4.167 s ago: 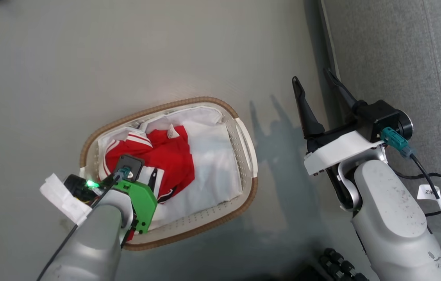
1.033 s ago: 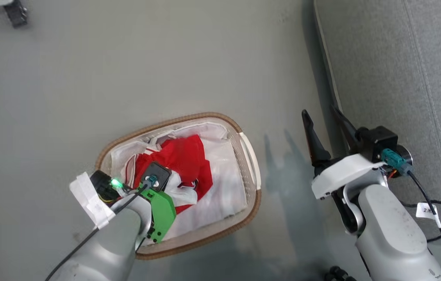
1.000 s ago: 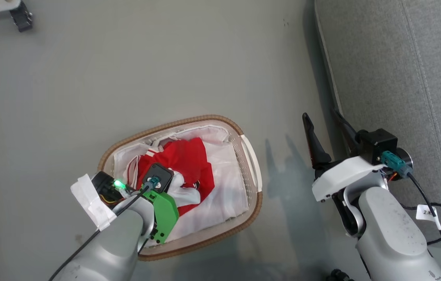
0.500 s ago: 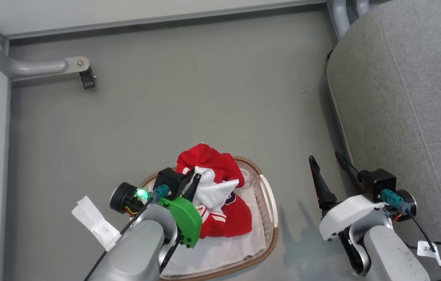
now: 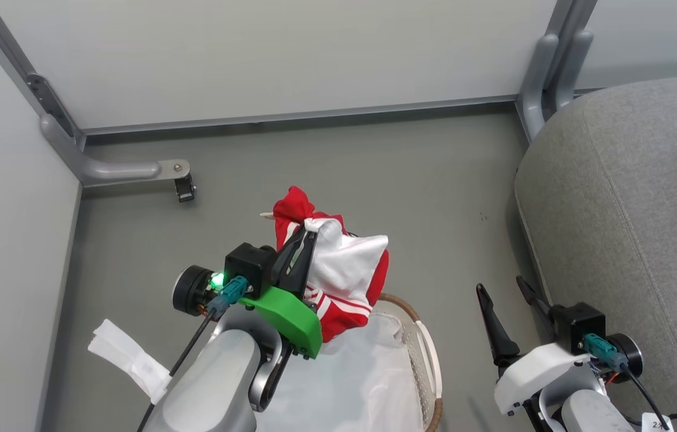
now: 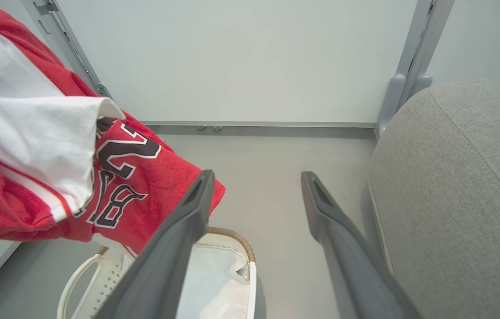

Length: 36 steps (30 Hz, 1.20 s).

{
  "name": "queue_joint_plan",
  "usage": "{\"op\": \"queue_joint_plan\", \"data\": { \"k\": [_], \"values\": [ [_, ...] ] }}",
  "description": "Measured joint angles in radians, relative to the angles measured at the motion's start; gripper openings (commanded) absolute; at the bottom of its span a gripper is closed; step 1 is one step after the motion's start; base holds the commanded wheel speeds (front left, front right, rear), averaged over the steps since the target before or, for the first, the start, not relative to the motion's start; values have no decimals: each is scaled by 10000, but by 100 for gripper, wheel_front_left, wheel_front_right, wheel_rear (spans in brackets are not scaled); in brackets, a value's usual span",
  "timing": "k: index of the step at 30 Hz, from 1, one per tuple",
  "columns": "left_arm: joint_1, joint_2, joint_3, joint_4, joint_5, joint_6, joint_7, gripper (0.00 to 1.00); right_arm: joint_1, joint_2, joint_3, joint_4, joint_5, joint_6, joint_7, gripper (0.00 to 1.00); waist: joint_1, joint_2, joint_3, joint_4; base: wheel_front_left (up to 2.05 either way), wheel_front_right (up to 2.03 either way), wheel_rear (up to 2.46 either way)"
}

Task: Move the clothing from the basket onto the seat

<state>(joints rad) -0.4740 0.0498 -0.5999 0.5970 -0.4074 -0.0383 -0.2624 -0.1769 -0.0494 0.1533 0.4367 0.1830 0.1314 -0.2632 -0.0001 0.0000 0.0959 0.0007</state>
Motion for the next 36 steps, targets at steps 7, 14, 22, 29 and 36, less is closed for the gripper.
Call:
{"op": "queue_joint_plan", "data": {
  "k": [7, 14, 22, 29, 36],
  "values": [
    [135, 2, 376, -1239, -109, 121, 2, 0, 436, 2, 79, -366, -73, 0, -2, 100, 0, 0, -617, 181, 0, 0, 0],
    [-75, 4, 506, -2251, -284, 178, 0, 0, 649, 4, 153, -403, -25, 0, -2, 100, 0, 0, -856, 255, 0, 0, 0],
    [-906, 2, 627, -3095, -408, 295, 0, 0, 663, 4, 274, -359, 63, 0, -2, 100, 0, 0, -728, 192, 0, 0, 0],
    [-1229, 4, 642, -3216, -497, 328, -2, 0, 598, 0, 468, -476, 221, 0, 0, 100, 0, 0, -643, 125, 0, 0, 0],
    [-1343, 4, 652, -3229, -508, 336, 0, 0, -290, 2, 1442, -849, 305, 0, -2, 100, 1, 0, -481, 93, 0, 0, 0]
  ]
}}
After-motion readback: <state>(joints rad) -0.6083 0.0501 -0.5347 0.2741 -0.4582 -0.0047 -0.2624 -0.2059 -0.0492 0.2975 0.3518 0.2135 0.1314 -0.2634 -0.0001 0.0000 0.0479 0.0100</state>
